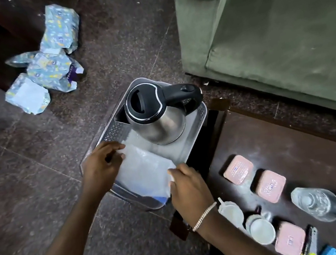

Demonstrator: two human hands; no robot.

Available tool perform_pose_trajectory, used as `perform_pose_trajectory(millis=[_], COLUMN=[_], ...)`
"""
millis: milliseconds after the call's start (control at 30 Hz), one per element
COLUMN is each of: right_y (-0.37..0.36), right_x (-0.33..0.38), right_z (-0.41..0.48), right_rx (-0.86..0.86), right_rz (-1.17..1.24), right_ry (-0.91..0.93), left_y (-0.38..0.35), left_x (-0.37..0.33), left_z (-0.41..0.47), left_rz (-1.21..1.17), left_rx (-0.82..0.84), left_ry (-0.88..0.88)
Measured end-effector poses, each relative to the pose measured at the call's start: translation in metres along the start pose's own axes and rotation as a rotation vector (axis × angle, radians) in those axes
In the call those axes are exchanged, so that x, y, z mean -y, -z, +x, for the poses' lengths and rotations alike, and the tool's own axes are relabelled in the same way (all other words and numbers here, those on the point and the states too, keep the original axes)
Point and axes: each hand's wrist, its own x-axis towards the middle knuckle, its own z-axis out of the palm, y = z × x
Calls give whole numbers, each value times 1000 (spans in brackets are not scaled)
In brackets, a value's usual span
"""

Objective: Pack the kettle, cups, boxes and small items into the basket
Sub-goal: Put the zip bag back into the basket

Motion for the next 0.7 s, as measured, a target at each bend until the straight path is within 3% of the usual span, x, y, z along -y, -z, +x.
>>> perform_pose_trajectory(millis=[100, 267, 367, 467, 533, 700], right_y=[-11, -28, -31, -31, -34, -45], right_x=[8, 15, 14, 15, 13, 12], right_z=[15, 24, 27, 33, 41, 62], right_rx=[89, 210, 258, 165, 143, 347], right_rz=[-283, -447, -470, -430, -395, -400], right_ry=[4, 47, 46, 87, 162, 252], left_y=[-8, -26, -31, -31, -30, -36], left_x=[22, 45, 48, 40, 31, 21], left_z=[19, 31, 26, 20, 19, 19], left_rz=[50, 172, 312, 455, 486, 550], left_rx=[108, 247, 295, 283, 367, 589], left_ry=[-11, -10, -52, -123, -184, -152])
